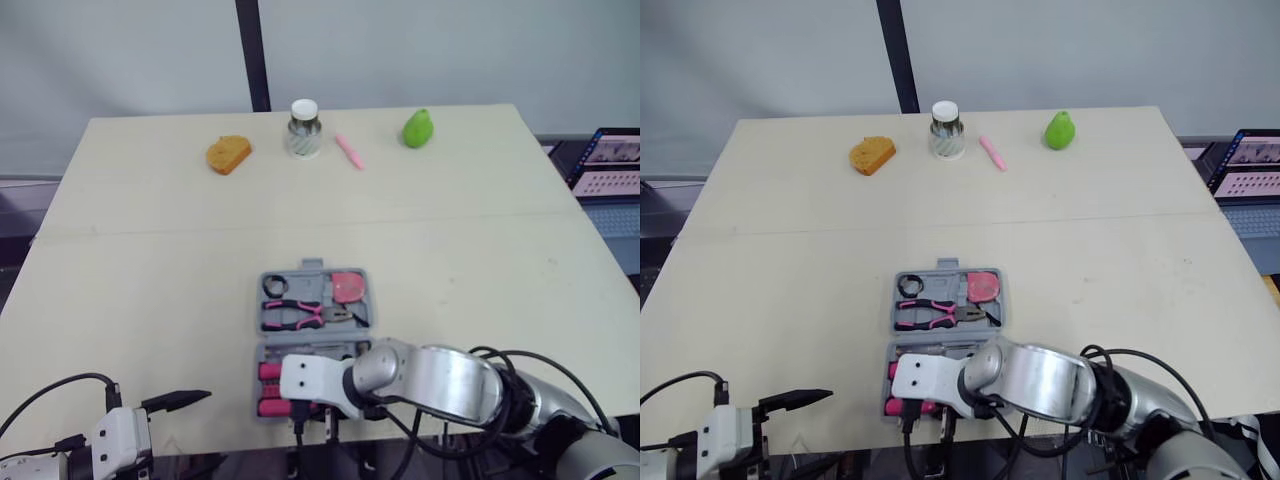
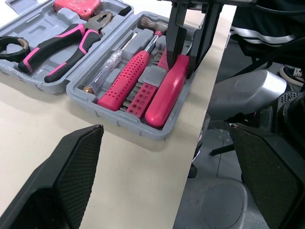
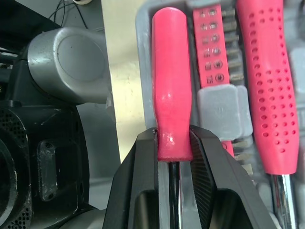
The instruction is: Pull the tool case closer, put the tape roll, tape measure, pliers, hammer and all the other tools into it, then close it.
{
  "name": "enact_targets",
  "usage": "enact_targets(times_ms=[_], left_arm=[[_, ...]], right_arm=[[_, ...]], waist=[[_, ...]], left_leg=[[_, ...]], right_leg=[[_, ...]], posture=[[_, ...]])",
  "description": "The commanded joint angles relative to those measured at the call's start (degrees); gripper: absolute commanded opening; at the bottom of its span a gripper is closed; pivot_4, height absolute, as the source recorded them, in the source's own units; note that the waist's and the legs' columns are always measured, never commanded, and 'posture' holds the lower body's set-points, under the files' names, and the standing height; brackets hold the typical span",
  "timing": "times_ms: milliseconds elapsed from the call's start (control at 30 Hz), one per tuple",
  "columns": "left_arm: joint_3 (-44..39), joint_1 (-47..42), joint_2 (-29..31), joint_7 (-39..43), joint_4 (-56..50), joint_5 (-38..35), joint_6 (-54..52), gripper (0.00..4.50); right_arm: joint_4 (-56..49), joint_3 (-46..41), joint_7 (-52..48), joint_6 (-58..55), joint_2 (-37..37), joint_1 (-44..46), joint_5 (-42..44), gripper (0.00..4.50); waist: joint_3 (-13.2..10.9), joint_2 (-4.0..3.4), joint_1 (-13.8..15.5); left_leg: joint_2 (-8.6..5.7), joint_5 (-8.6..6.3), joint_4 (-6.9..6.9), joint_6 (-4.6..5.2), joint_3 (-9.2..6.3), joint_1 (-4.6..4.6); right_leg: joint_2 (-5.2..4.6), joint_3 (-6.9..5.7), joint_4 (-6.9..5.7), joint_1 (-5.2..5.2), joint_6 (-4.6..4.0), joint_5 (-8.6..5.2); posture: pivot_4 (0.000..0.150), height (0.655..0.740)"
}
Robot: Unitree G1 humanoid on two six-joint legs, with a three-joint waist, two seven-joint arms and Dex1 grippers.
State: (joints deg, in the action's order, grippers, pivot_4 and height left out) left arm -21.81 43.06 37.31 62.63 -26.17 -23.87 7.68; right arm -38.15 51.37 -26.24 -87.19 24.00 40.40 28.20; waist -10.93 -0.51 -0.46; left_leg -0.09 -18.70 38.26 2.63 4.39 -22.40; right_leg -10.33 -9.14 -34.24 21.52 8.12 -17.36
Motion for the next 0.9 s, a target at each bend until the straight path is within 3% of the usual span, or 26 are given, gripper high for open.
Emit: enact_targets(times_ms=[33, 400, 467, 500, 600, 633, 667, 733, 900], left_arm=[[0.2, 0.94, -0.4, -0.01, 0.44, 0.51, 1.03, 4.5], [0.91, 0.29, -0.51, -0.08, 1.78, 1.11, 1.85, 4.5], [1.03, 0.14, -0.52, -0.18, 1.88, 1.17, 1.89, 4.5], [1.12, 0.09, -0.51, -0.21, 1.9, 1.2, 1.88, 4.5], [1.35, -0.11, -0.43, -0.36, 1.87, 1.18, 1.8, 4.5], [1.42, -0.22, -0.4, -0.42, 1.85, 1.17, 1.74, 4.5], [1.46, -0.28, -0.36, -0.48, 1.85, 1.16, 1.73, 4.5], [1.53, -0.4, -0.31, -0.58, 1.88, 1.13, 1.72, 4.5], [2.12, -0.97, -0.33, -0.9, 1.51, 0.99, 1.43, 4.5]], right_arm=[[-1.09, 0.4, 0.59, 1.17, -0.62, -0.35, -0.02, 0.39], [-0.21, -0.24, 0.58, 1.78, -1.6, -0.16, -0.16, 0.39], [-0.08, -0.4, 0.48, 1.9, -1.64, -0.03, -0.18, 1.57], [-0.09, -0.7, 0.32, 1.93, -1.6, 0.05, -0.1, 1.8], [-0.78, -2.97, -0.81, 1.57, -1.52, 0.51, 1.08, 3.3], [-1.24, -3.86, -1.33, 1.29, -1.38, 0.8, 1.63, 3.3], [-1.9, -5.1, -1.96, 0.91, -1.21, 1.1, 2.33, 4.09], [-3.43, -9.03, -3.48, 1.08, -1.2, 1.14, 4.26, 4.46], [-4.45, -17.3, -4.9, 9.13, -0.14, -3.36, 5.23, 4.46]], waist=[[0.0, 0.0, 0.0], [0.02, 0.04, 0.0], [0.03, 0.06, -0.01], [0.03, 0.06, -0.01], [0.04, 0.06, -0.01], [0.04, 0.07, 0.0], [0.04, 0.07, 0.02], [0.04, 0.07, 0.05], [0.06, 0.1, 0.12]], left_leg=[[0.0, 0.0, 0.0, 0.0, 0.0, 0.0], [0.01, 0.0, 0.0, 0.0, 0.0, 0.01], [0.01, 0.0, 0.0, 0.0, 0.0, 0.01], [0.01, 0.0, 0.0, 0.0, 0.0, 0.01], [0.02, 0.0, 0.01, 0.0, 0.0, 0.02], [0.01, 0.0, 0.01, 0.0, 0.0, 0.02], [0.01, 0.0, 0.03, 0.0, 0.01, 0.02], [0.01, 0.01, 0.07, 0.01, 0.01, 0.02], [0.03, 0.0, 0.03, 0.01, 0.01, 0.02]], right_leg=[[0.0, 0.0, 0.0, 0.0, 0.0, 0.0], [0.0, 0.0, -0.03, 0.01, 0.0, 0.0], [0.0, 0.0, -0.03, 0.01, 0.0, 0.0], [0.0, 0.0, -0.03, 0.01, 0.0, 0.0], [0.0, 0.01, -0.07, 0.01, 0.0, 0.0], [0.0, 0.01, -0.08, 0.01, 0.0, 0.0], [-0.01, 0.01, -0.1, 0.01, 0.0, 0.0], [-0.03, 0.03, -0.12, 0.01, 0.0, 0.0], [-0.02, 0.02, -0.14, 0.03, -0.03, -0.01]], posture=[[0.15, 0.74], [0.15, 0.74], [0.15, 0.74], [0.15, 0.74], [0.15, 0.74], [0.15, 0.74], [0.15, 0.74], [0.15, 0.74], [0.15, 0.74]])
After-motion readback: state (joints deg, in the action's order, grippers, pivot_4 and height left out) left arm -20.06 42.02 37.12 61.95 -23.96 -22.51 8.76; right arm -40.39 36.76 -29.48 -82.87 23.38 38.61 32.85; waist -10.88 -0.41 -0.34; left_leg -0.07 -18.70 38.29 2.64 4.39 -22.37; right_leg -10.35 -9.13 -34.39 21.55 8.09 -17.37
